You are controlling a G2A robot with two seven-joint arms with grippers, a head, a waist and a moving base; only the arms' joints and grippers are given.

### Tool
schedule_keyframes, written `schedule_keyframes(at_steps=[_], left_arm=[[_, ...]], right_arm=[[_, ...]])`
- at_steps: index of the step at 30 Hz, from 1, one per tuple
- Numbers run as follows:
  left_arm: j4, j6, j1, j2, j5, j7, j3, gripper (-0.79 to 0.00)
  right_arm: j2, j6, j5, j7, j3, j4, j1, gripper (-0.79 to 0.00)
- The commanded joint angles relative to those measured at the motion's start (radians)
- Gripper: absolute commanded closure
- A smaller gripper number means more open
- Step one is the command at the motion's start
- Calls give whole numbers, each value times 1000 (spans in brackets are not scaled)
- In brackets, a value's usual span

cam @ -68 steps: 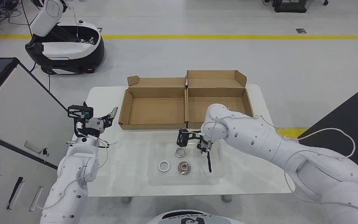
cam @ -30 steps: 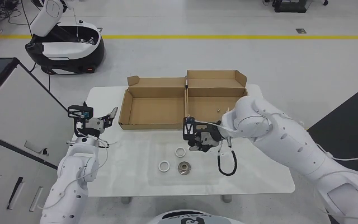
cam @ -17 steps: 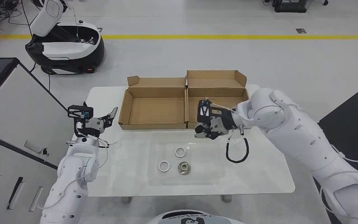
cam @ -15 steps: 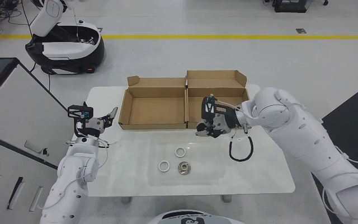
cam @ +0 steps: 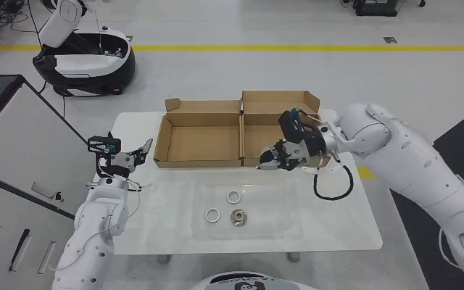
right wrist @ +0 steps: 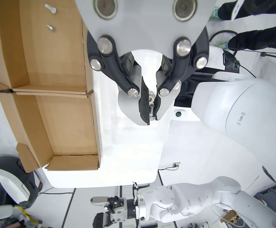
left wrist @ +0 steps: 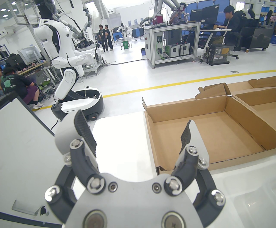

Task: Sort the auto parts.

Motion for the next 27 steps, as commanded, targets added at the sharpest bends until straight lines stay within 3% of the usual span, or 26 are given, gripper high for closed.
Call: schedule_keyframes(at_steps=[1, 5, 27], left_arm=[[0, 0, 0, 0, 0, 0, 0, -785], [0, 0, 0, 0, 0, 0, 0, -785], [0, 0, 0, 0, 0, 0, 0, -785]], right_arm=[[1, 2, 54, 3, -63, -9, 55, 0], [-4, 2, 161, 3, -152, -42, 142, 0], [-4, 2, 161, 3, -152, -42, 142, 0]])
